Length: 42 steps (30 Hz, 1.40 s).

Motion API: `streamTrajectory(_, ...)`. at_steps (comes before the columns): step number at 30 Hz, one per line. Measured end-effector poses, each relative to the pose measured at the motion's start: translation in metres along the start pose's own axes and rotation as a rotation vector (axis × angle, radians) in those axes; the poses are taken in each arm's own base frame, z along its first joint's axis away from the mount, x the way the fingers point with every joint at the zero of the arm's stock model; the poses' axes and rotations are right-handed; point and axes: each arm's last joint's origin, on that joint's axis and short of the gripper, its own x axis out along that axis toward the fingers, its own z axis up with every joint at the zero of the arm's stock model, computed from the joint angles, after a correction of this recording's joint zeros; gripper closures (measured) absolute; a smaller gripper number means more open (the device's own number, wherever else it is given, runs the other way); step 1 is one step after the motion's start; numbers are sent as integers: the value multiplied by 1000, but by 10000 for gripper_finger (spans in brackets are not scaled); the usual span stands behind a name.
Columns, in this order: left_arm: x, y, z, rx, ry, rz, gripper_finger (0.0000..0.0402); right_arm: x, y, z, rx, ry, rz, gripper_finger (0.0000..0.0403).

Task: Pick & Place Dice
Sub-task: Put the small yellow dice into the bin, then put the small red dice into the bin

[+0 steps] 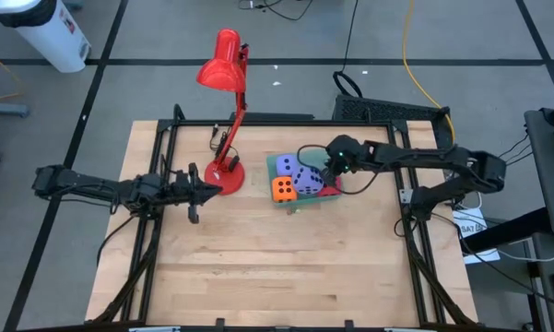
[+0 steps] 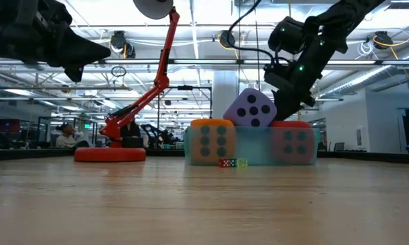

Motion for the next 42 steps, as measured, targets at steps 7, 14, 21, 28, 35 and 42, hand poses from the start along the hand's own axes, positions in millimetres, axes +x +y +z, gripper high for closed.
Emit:
streamTrajectory(7, 0, 0, 0, -30, -3, 0, 376, 7, -1, -2, -11, 24, -13, 328)
streamTrajectory(14, 0, 0, 0, -31, -2, 0, 376, 5, -1, -2, 6, 20, -12, 254)
streamTrajectory(21, 0, -1, 0, -56, 5, -32, 376, -11, -2, 4, -20, -55, -12, 193)
streamTrajectory(28, 0, -1, 0, -74, 6, -35, 376, -71, -3, 13, -55, -279, 66, 184)
streamTrajectory(35, 0, -1, -2, -75, 21, -32, 376, -142, 8, -7, -216, -659, 305, 270)
streamTrajectory(42, 0, 0, -9, -87, 88, -18, 376, -139, 13, -55, -322, -750, 427, 395)
